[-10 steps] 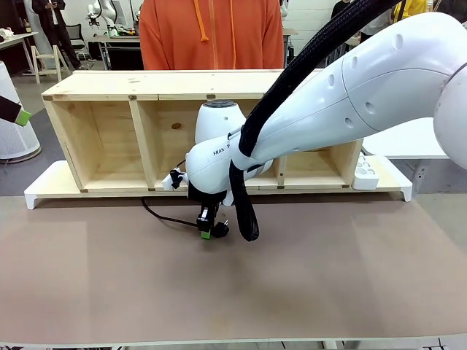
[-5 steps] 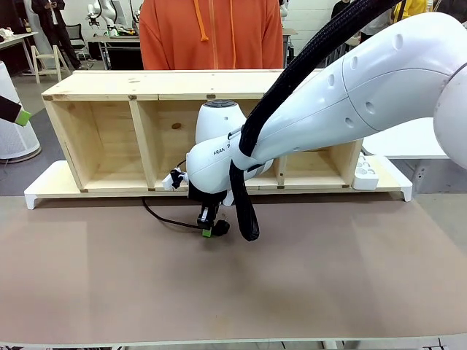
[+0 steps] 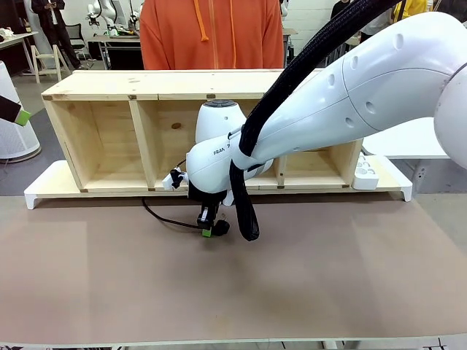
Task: Perform cable management.
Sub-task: When the cord part of the Power Cable appears at the lower middle area of the table and stops, grasp the cord part of the Power Cable, then pull the grasped Power Cable to the location of the Power Strip.
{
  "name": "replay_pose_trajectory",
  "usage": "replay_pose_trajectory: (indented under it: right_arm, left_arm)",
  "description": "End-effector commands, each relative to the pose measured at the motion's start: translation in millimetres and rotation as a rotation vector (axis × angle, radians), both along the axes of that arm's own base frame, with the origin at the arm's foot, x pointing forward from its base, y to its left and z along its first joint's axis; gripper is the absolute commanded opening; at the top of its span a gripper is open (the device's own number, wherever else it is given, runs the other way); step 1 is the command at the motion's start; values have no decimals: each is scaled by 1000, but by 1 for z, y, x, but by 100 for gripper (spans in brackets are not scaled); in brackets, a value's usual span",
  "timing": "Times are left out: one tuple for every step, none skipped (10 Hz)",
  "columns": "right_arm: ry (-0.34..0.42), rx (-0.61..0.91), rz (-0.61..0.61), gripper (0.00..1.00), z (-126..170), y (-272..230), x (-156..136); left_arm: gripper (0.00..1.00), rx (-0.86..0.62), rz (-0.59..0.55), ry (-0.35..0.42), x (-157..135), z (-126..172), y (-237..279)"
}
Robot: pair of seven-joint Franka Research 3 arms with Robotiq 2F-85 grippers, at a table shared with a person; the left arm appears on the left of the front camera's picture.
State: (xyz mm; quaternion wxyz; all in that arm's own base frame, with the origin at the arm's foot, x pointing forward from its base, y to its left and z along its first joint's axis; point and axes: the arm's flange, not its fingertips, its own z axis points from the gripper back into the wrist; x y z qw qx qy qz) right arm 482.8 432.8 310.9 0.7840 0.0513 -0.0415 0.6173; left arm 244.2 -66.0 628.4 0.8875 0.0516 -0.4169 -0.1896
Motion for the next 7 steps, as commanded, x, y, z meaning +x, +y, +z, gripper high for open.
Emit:
replay_pose_trajectory:
  right_arm:
    - [0,-1,0,0,0,0,0]
    - [0,-1,0,0,0,0,0]
    - [0,-1,0,0,0,0,0]
    - [0,-1,0,0,0,0,0]
    - [0,-1,0,0,0,0,0]
    - [0,-1,0,0,0,0,0]
    - [0,-1,0,0,0,0,0]
  left_arm:
    - [100,1,2,-6,0,1,0]
    - [100,1,2,-6,0,1,0]
    - [100,1,2,-6,0,1,0]
    - [100,1,2,-6,0,1,0]
    - [100,1,2,-6,0,1,0]
    - [100,1,2,-6,0,1,0]
    - [100,1,2,-6,0,1,0]
